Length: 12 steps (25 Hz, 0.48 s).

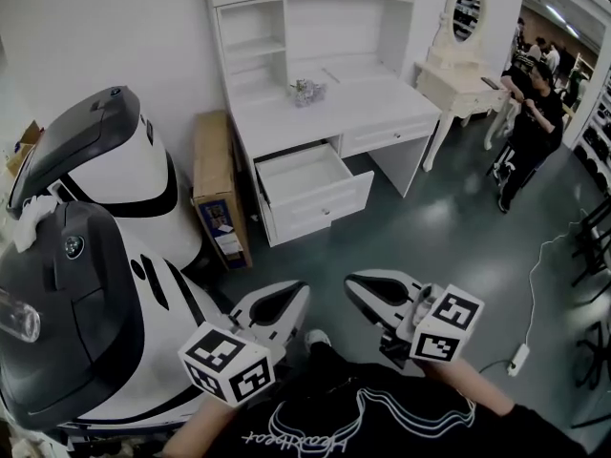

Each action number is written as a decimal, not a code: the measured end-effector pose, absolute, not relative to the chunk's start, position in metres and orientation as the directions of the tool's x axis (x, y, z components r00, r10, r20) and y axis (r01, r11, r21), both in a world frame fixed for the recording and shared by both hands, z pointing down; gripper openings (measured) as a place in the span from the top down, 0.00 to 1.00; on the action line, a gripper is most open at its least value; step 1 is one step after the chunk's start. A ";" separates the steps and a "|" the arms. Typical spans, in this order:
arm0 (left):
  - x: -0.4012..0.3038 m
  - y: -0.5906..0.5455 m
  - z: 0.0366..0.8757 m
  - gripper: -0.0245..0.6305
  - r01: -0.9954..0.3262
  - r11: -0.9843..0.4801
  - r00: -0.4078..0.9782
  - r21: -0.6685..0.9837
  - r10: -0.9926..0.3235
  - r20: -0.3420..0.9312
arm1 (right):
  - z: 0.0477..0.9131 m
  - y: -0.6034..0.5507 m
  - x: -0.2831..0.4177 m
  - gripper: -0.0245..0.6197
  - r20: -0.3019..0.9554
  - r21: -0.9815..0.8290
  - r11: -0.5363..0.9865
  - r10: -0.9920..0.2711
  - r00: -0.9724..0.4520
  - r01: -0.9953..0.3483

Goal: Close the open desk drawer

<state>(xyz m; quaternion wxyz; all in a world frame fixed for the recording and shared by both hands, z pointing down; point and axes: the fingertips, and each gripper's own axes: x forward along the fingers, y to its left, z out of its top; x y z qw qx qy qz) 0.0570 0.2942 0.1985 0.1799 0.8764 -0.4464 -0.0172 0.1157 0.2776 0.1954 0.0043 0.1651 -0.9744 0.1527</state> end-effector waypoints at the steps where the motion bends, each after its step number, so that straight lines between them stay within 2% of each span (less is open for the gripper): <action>1: 0.055 0.287 0.200 0.95 -0.778 -0.532 0.598 0.332 -0.790 0.134 | 0.198 0.269 0.114 0.95 0.060 -0.302 0.897 -0.319 -0.946 -0.322; 12: 0.022 0.168 0.222 0.95 -0.802 -0.454 0.552 0.388 -0.812 0.192 | 0.217 0.147 0.091 0.95 0.092 -0.378 0.873 -0.296 -0.951 -0.308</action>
